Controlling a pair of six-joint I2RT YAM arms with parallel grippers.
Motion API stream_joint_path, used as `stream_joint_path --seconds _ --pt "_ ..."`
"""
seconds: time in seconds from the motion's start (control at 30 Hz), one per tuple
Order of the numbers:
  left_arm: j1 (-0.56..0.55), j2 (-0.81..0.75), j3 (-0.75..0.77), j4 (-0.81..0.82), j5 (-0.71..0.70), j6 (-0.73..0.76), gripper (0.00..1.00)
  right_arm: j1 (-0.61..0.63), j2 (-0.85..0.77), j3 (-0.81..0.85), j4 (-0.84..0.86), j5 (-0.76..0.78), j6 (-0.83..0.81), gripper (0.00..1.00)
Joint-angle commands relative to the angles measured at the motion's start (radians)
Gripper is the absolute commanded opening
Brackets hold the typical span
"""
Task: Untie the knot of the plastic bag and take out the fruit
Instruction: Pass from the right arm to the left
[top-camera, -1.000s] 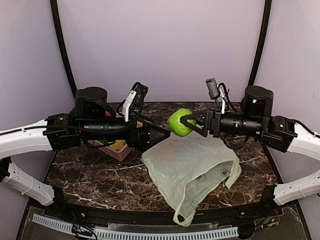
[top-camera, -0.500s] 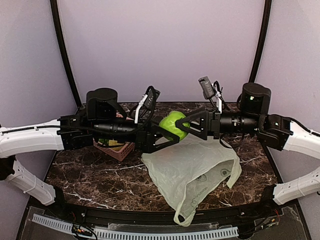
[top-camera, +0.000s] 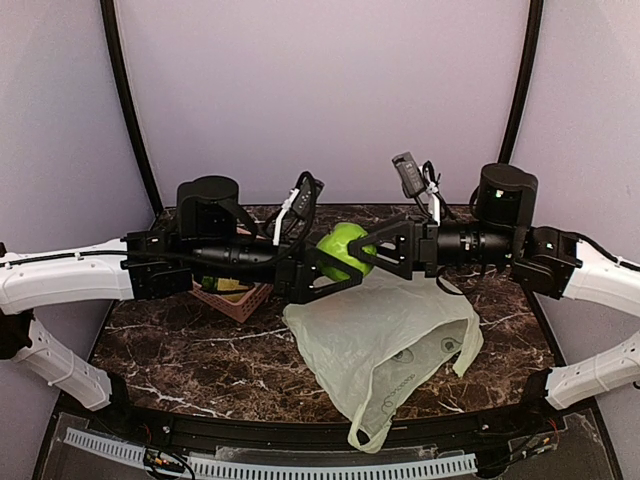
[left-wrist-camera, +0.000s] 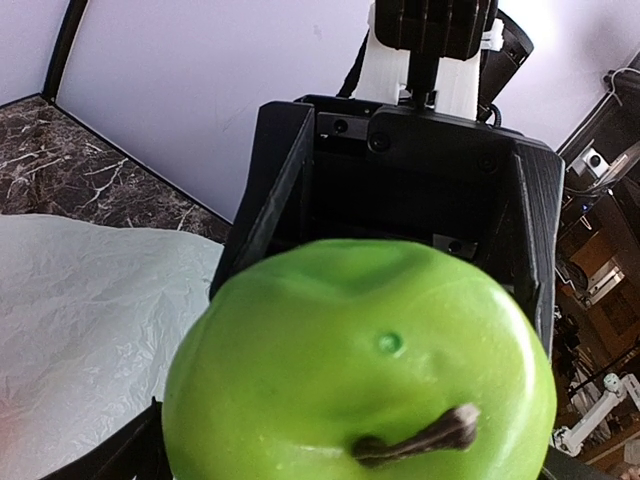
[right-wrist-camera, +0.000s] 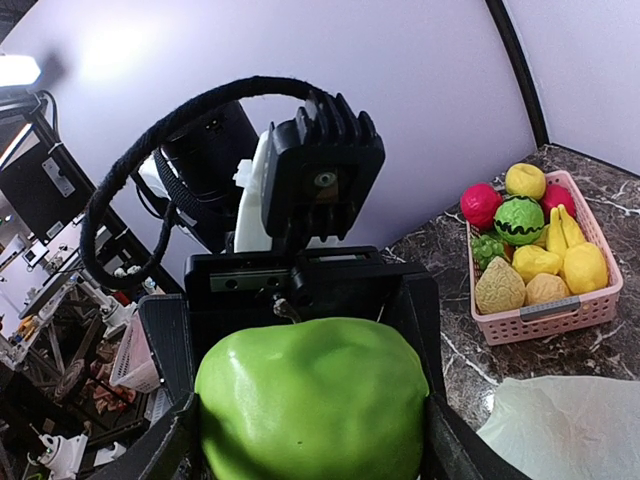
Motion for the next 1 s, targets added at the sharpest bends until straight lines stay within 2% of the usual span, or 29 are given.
stream_joint_path --seconds 0.0,0.23,0.4,0.5,0.57,0.67,0.77,0.97 --pt "0.02 -0.017 -0.002 0.053 0.006 -0.028 0.99 -0.004 0.008 0.029 0.033 -0.036 -0.006 0.57" --pt "0.027 -0.013 -0.011 0.071 0.017 -0.044 0.78 -0.004 0.018 0.031 0.029 -0.044 -0.007 0.57" --pt "0.031 -0.009 -0.016 0.082 0.027 -0.053 0.6 -0.004 0.021 0.032 0.026 -0.04 -0.009 0.58" --pt "0.032 -0.011 -0.02 0.085 0.027 -0.055 0.51 -0.004 0.019 0.032 0.026 -0.037 -0.009 0.63" --pt "0.034 -0.012 -0.021 0.085 0.026 -0.057 0.46 -0.004 0.019 0.03 0.024 -0.031 -0.01 0.71" --pt "0.036 -0.014 -0.026 0.08 0.022 -0.058 0.44 -0.004 0.008 0.026 0.021 -0.007 -0.009 0.87" --pt "0.044 -0.024 -0.028 0.05 0.002 -0.052 0.43 -0.004 -0.026 0.018 0.007 0.075 -0.013 0.98" --pt "0.103 -0.066 -0.037 -0.108 -0.047 -0.024 0.41 -0.007 -0.125 -0.015 -0.084 0.398 -0.005 0.99"
